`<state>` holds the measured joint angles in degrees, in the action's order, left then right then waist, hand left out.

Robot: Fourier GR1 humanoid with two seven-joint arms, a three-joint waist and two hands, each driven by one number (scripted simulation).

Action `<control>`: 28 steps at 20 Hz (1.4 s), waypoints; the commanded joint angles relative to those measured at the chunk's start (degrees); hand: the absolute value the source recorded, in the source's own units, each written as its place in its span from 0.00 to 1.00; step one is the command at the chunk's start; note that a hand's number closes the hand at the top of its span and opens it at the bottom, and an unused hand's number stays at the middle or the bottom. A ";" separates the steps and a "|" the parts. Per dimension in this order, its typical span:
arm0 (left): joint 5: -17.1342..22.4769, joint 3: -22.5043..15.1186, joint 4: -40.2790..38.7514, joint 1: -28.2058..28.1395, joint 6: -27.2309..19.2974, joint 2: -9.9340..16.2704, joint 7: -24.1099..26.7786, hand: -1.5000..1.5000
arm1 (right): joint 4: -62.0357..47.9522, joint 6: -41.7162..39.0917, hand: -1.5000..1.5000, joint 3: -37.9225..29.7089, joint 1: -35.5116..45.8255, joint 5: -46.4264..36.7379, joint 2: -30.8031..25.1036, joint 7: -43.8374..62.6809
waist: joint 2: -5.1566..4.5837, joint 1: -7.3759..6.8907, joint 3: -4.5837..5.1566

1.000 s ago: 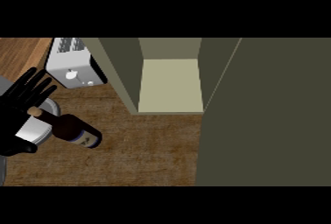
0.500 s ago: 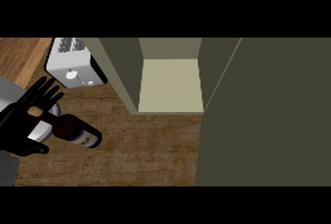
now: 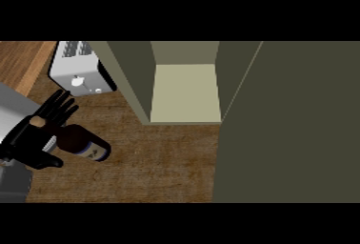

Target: Pick up the wine, place it into the cabinet and close the cabinet

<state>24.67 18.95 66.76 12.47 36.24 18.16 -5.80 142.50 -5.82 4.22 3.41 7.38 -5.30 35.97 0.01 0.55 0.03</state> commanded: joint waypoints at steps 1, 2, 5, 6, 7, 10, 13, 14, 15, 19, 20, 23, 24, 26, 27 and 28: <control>-0.88 -0.97 -2.24 -0.27 1.76 -0.91 2.57 0.00 | 6.49 1.06 0.00 0.37 -0.16 3.45 0.59 3.45 | 0.03 -0.26 -0.01; -1.05 0.18 -4.69 1.77 1.90 0.86 3.08 0.00 | 9.96 -0.60 0.00 -2.29 -4.58 6.49 -0.60 3.41 | 0.04 0.12 -0.02; -5.09 -0.04 -10.26 2.12 2.67 0.99 8.67 0.00 | 10.78 0.66 0.00 0.12 -1.25 5.14 -0.62 6.99 | -0.02 0.30 0.03; -4.31 0.00 -10.74 3.23 2.84 1.53 7.75 0.00 | 6.86 1.77 0.00 0.05 1.70 3.09 0.29 5.46 | -0.03 -0.11 0.01; -4.48 -0.59 -9.23 2.08 2.43 0.59 7.85 0.00 | 8.44 -0.41 0.00 0.87 -4.52 2.98 1.17 0.87 | 0.03 0.01 -0.02; -5.39 -0.99 -9.47 2.29 1.55 0.30 8.63 0.00 | 6.51 -0.15 0.00 -2.42 -0.24 5.91 -0.30 3.68 | 0.01 -0.22 -0.01; -8.49 -0.89 -17.02 4.05 3.55 1.80 13.51 0.00 | 8.57 1.31 0.00 1.88 0.30 2.09 1.47 5.14 | -0.10 0.27 0.08; -7.71 -0.28 -17.40 4.82 4.68 2.71 14.39 0.00 | 4.15 -1.48 0.00 -5.51 2.04 8.03 -1.45 2.39 | -0.10 -0.02 0.01; -10.79 -3.41 -16.14 3.48 1.73 -1.57 15.36 0.00 | 6.62 -0.77 0.00 0.28 -2.86 2.36 1.61 0.80 | -0.03 0.09 0.00; -8.33 -1.97 -16.96 4.72 2.42 0.32 13.11 0.00 | 5.19 0.53 0.00 0.18 2.45 2.01 0.82 3.84 | 0.00 -0.31 0.00; -11.00 -2.88 -18.49 3.51 2.33 -0.13 16.73 0.00 | 7.49 -0.55 0.00 -6.14 2.47 8.97 -2.19 7.35 | -0.02 -0.05 0.00; -12.54 -3.12 -23.58 5.75 3.35 0.18 20.11 0.00 | 8.64 0.02 0.00 -2.00 0.66 5.97 0.10 6.31 | -0.05 0.24 0.03; -10.18 -2.79 -20.47 6.13 2.45 -0.36 16.21 0.00 | 5.65 1.50 0.00 -0.28 4.24 2.52 0.76 6.61 | 0.02 -0.30 0.00; -11.79 -3.36 -23.63 6.80 2.16 -1.57 19.25 0.00 | 8.21 0.04 0.00 0.21 0.04 3.44 1.35 4.77 | 0.02 0.06 0.00; -11.96 -3.09 -24.88 7.56 3.49 0.26 19.46 0.00 | 9.79 0.71 0.00 -0.03 0.20 2.62 0.69 7.08 | 0.02 0.06 0.01; -11.45 -3.19 -22.89 5.25 2.60 -0.93 19.29 0.00 | 6.74 -1.73 0.00 -1.52 -2.60 3.94 1.10 0.82 | 0.04 -0.16 -0.04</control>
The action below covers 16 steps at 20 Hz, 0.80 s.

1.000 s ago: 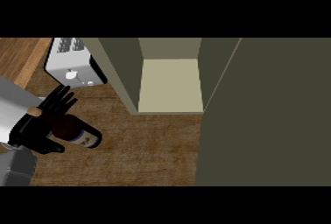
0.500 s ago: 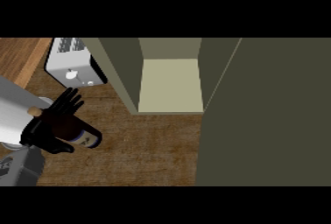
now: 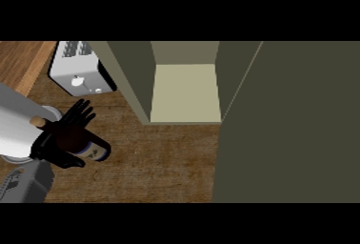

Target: Pick up the wine, place it into the cabinet and close the cabinet

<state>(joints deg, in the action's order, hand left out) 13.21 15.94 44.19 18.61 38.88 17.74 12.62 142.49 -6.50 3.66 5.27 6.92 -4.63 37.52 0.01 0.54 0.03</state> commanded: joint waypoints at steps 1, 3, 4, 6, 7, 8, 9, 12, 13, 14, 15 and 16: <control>0.52 0.16 -0.91 0.81 -0.49 -0.20 -0.60 0.00 | 9.59 -0.76 0.00 -0.01 -6.28 5.24 0.47 1.93 | 0.07 0.03 -0.04; -2.24 -1.17 -3.52 -1.75 0.62 -2.17 6.84 0.00 | 7.58 1.20 0.00 1.41 0.09 2.42 0.13 5.40 | -0.02 -0.07 0.04; -2.71 -0.68 -6.42 1.69 -0.73 -1.87 7.17 0.00 | 8.43 0.17 0.00 -0.34 -1.27 4.45 -0.39 4.20 | -0.07 0.25 0.03; -1.48 -1.05 -5.65 2.13 -0.31 -2.58 4.37 0.00 | 6.17 2.17 0.00 -2.15 3.53 4.78 -0.60 6.19 | -0.04 -0.03 0.02; -1.22 -0.82 -5.44 2.51 -1.96 -3.30 3.61 0.00 | 8.17 -0.51 0.00 -1.98 -2.55 6.53 -0.37 3.22 | 0.00 0.17 -0.02; -0.08 -0.11 -5.99 1.33 2.01 -1.46 5.01 0.00 | 9.32 0.44 0.00 -0.69 -2.50 4.98 0.14 4.53 | 0.03 0.10 -0.01; 0.62 0.03 -7.23 2.83 1.92 -2.36 4.28 1.00 | 5.01 -1.17 0.00 -4.52 -0.55 8.15 -1.28 2.38 | -0.04 0.01 -0.02; 1.48 -1.07 -6.50 2.68 5.35 -2.61 2.33 1.00 | 9.09 2.10 0.00 0.74 1.46 3.05 0.07 7.78 | 0.10 -0.08 0.01; 1.33 -0.54 -10.20 6.24 6.63 -1.45 3.13 1.00 | 4.74 -0.78 0.00 -3.66 0.99 7.46 -1.35 3.72 | -0.10 0.23 0.00; -1.14 -2.36 -6.46 2.92 5.76 -1.80 5.86 1.00 | 6.84 -0.03 0.00 2.11 -4.61 1.76 2.41 0.35 | 0.03 0.05 -0.02; -4.27 -3.06 -10.82 4.82 6.09 -1.61 11.44 1.00 | 5.96 0.19 0.00 -1.10 -0.31 5.48 -0.12 4.94 | -0.17 0.46 0.05; -4.12 -3.86 -7.87 2.94 5.93 -1.86 10.10 1.00 | 7.53 -0.10 0.00 -2.34 -0.98 6.38 -0.60 5.19 | -0.02 0.14 0.00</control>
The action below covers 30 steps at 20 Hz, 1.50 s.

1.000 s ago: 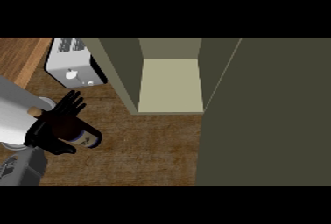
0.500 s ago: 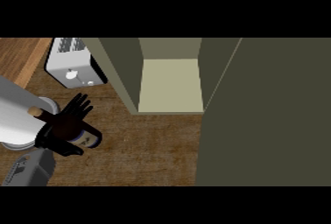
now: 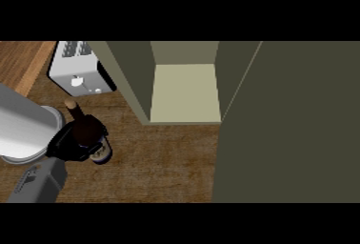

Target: Pick up the wine, place it into the cabinet and close the cabinet

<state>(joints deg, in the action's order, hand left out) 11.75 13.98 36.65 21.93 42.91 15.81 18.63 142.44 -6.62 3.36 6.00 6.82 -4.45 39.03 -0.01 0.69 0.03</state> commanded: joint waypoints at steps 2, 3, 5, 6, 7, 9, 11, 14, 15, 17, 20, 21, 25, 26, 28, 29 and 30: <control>-3.18 -3.06 2.24 -0.54 0.33 -0.92 2.97 1.00 | 7.55 2.04 0.00 1.18 -0.61 2.78 1.30 4.17 | 0.10 -0.27 0.00; -5.48 -4.47 4.13 -1.84 1.41 0.71 5.90 1.00 | 7.32 0.63 0.00 -1.63 -0.48 4.74 -0.44 3.56 | 0.12 -0.19 -0.01; -10.01 -6.82 7.48 -4.52 -3.22 -0.68 12.60 1.00 | 4.03 -0.44 0.00 -3.33 -0.70 6.00 -0.09 0.07 | 0.09 -0.31 -0.03; -9.94 -6.13 9.07 -5.48 -8.11 -2.12 12.26 1.00 | 6.51 0.59 0.00 -1.39 -0.68 4.77 0.26 2.98 | 0.22 -0.44 -0.02; -8.97 -3.80 8.92 -6.22 -9.45 -0.27 14.35 1.00 | 3.29 -1.21 0.00 -4.34 -2.46 6.17 0.42 -2.68 | 0.13 -0.48 -0.08; -7.68 -1.64 13.15 -11.20 -16.42 -2.81 15.35 1.00 | 5.22 -0.75 0.00 -1.44 -2.09 3.49 0.13 0.86 | 0.62 -1.35 -0.11; -6.74 1.00 15.03 -14.41 -21.96 -4.48 17.91 1.00 | 4.15 -0.04 0.00 0.18 -2.80 1.68 1.74 -0.69 | 0.77 -1.96 -0.15; -6.32 0.88 19.96 -16.85 -24.87 -7.49 19.45 1.00 | 5.59 -0.19 0.00 -2.76 -1.21 5.15 0.02 1.54 | 0.37 -1.09 -0.09; -7.05 0.51 21.77 -18.14 -25.62 -7.64 21.01 1.00 | 5.33 0.55 0.00 -1.70 -0.15 4.11 0.25 2.98 | 0.31 -1.07 -0.06; -8.71 -1.09 26.01 -19.76 -28.58 -9.55 21.79 1.00 | 5.46 0.45 0.00 1.40 -3.21 0.88 2.22 -0.05 | 0.24 -0.85 -0.07; -7.88 -0.78 33.28 -22.48 -30.73 -10.46 20.84 1.00 | 5.34 -1.44 0.00 -0.86 -4.08 4.33 1.18 -0.68 | 0.29 -0.95 -0.10; -8.57 -1.75 34.38 -20.29 -32.39 -11.83 20.61 1.00 | -0.85 -0.82 0.00 -5.44 1.99 6.30 0.01 -1.48 | 0.14 -1.06 -0.08; -2.73 -2.73 43.61 -24.40 -26.09 -11.58 13.52 1.00 | 6.45 -1.37 0.00 -2.01 -2.96 6.71 0.91 1.75 | 0.32 -0.87 -0.09; -2.89 -5.39 49.56 -26.09 -27.66 -13.99 8.60 1.00 | 3.55 -0.84 0.00 0.33 -4.05 2.06 3.05 -1.92 | 0.35 -1.13 -0.12; -0.23 -5.71 55.79 -30.61 -24.37 -12.30 5.67 1.00 | 5.71 -1.52 0.00 -1.60 -3.39 5.14 1.02 1.04 | 0.38 -1.13 -0.11; -1.43 -7.72 57.71 -28.64 -28.15 -14.97 2.35 1.00 | 4.10 -1.50 0.00 -4.60 -1.53 7.72 0.08 1.29 | 0.28 -0.92 -0.11; 0.41 -7.74 60.86 -27.94 -27.49 -14.05 -1.46 1.00 | 3.35 -1.76 0.00 -3.11 -2.37 5.52 1.11 -0.90 | 0.29 -0.93 -0.12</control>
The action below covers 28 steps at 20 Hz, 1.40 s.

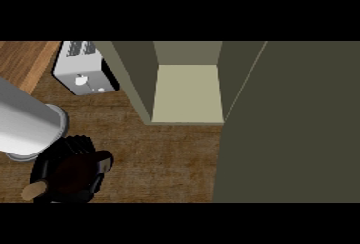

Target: Pick up the wine, place it into the cabinet and close the cabinet

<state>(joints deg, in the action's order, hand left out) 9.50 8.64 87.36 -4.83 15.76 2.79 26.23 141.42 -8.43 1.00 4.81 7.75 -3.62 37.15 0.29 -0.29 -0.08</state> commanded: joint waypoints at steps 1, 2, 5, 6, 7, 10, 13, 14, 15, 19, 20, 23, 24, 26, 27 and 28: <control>2.06 -5.56 12.50 -3.31 -2.63 -2.65 -10.54 1.00 | 3.25 0.05 0.00 -1.22 -1.11 4.14 0.08 1.00 | -0.07 0.05 0.01; 1.57 -4.55 14.32 -0.46 -3.82 -2.31 -13.31 1.00 | 3.44 -0.52 0.00 -2.94 0.38 6.91 -0.80 1.29 | -0.09 0.17 0.00; -1.66 -9.56 15.02 1.25 -8.83 -2.73 -15.54 1.00 | 4.03 2.03 0.00 1.14 2.19 3.05 1.11 3.17 | -0.18 0.33 0.06; -2.53 -10.00 13.49 0.79 -8.91 -2.74 -14.45 1.00 | 6.64 0.95 0.00 0.35 -2.42 4.57 1.18 2.29 | -0.18 0.54 0.05; -0.59 -10.05 22.81 -1.43 -8.62 -2.55 -21.29 1.00 | 5.52 1.45 0.00 2.84 -0.72 1.18 1.47 2.59 | -0.09 0.17 0.05; -2.18 -12.03 17.14 3.38 -9.53 -2.75 -20.24 1.00 | 7.44 1.09 0.00 -0.09 -0.68 4.54 -0.01 4.21 | -0.20 0.61 0.07; -0.83 -17.06 22.70 6.01 -14.94 -2.77 -27.64 1.00 | 6.73 1.63 0.00 1.87 -0.89 2.87 0.74 4.23 | -0.18 0.58 0.06; -1.59 -21.77 26.24 5.53 -19.77 -2.77 -28.53 1.00 | 4.16 -0.42 0.00 -2.38 -0.72 7.22 -0.94 2.46 | -0.16 0.58 0.02; -3.71 -25.85 22.06 6.60 -23.07 -2.78 -24.93 1.00 | 8.34 1.38 0.00 1.80 -2.02 3.55 0.73 4.87 | -0.12 0.96 0.06; -1.54 -28.54 20.41 12.35 -28.54 -2.78 -28.35 1.00 | 6.68 -0.91 0.00 -1.66 -3.81 7.70 0.12 1.41 | -0.22 1.08 0.03; -2.49 -27.95 24.16 10.49 -27.88 -2.78 -29.54 1.00 | 5.31 0.24 0.00 -0.26 -1.74 4.58 0.87 1.02 | -0.20 0.55 0.06; -0.69 -29.74 18.76 17.31 -33.45 -2.79 -30.11 1.00 | 3.57 -1.15 0.00 -1.61 -2.18 6.66 0.65 -0.08 | -0.27 0.83 0.06; -2.70 -33.34 19.69 18.83 -38.35 -2.79 -32.09 1.00 | 4.20 0.55 0.00 1.11 0.44 3.16 1.35 1.58 | -0.23 0.75 0.07; -3.51 -36.91 16.12 23.00 -43.91 -2.79 -31.07 1.00 | 3.59 -3.18 0.00 -1.97 -5.39 7.58 0.92 -3.26 | -0.25 1.32 0.01; -3.24 -34.60 17.10 25.23 -42.79 -2.79 -35.07 1.00 | 4.06 -2.30 0.00 -0.60 -4.65 5.83 1.04 -1.23 | -0.23 0.95 0.04; -5.91 -35.48 17.54 29.22 -47.83 -2.79 -37.76 1.00 | 5.56 0.94 0.00 -1.83 0.75 6.68 0.36 4.38 | -0.14 1.17 0.04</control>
<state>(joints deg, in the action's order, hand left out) 5.96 -24.73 106.24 16.04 -23.71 0.02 -6.51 140.95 -9.73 0.36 3.75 8.62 -2.96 35.73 0.09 0.69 -0.04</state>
